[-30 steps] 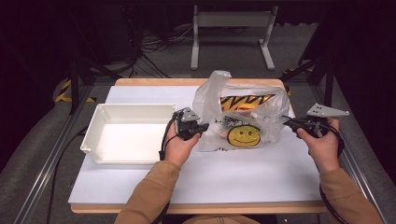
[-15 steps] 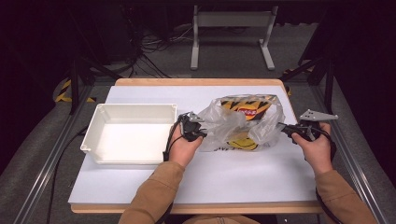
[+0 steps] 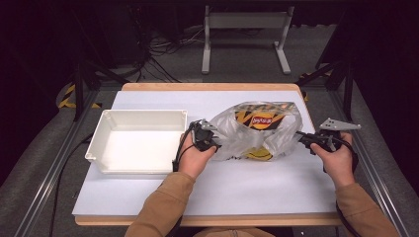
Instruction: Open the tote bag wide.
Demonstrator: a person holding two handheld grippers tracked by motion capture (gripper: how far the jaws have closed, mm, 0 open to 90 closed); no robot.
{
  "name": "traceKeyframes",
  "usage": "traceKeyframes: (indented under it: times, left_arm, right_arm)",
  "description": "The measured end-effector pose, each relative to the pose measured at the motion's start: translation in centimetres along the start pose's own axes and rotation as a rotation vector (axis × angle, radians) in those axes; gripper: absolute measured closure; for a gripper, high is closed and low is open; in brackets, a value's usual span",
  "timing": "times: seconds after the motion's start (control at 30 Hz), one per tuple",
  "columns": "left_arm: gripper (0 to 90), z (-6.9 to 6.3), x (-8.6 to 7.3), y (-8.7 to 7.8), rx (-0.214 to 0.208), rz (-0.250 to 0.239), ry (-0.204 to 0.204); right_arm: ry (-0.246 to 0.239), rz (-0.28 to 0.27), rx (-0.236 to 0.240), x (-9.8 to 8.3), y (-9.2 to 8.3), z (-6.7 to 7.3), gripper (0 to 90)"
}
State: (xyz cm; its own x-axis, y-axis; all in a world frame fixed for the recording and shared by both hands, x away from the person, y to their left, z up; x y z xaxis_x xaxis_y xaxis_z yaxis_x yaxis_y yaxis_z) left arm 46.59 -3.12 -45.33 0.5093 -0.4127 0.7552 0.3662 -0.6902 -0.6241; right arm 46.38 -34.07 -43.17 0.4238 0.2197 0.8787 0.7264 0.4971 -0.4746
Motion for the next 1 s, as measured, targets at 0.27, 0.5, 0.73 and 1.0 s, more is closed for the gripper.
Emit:
traceKeyframes:
  times: [0.27, 0.5, 0.73, 1.0]
  left_arm:
    - [29.7, -1.0, 0.8, -3.2, 0.003, -0.122, 0.004]
    - [20.5, -1.7, 1.2, -5.3, 0.002, -0.177, 0.033]
    - [14.3, -3.8, 1.6, -7.4, -0.006, -0.227, 0.087]
    - [8.1, -6.1, 2.5, -9.0, -0.005, -0.259, 0.137]
  right_arm:
    - [-0.029, -0.1, 0.001, 1.8, -3.8, 0.4, 45.9]
    - [-0.145, -0.102, 0.04, 2.6, -6.0, 1.7, 29.8]
    - [-0.183, -0.174, 0.086, 4.4, -8.7, 4.2, 22.7]
    - [-0.253, -0.193, 0.106, 5.2, -9.6, 7.7, 20.7]
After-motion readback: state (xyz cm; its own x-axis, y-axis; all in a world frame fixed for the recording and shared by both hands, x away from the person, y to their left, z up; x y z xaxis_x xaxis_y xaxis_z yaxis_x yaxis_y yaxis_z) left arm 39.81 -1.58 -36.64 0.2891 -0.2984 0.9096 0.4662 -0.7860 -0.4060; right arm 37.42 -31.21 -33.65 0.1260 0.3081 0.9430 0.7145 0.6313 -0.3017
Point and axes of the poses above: each handheld gripper's, and its own axes: y roughly forward along the jaws, x roughly out of its top, z roughly to its left, the point moved 8 cm from there along y, roughly forward along the jaws, and after that the axes turned 6 degrees about -x, right-handed, at the moved point
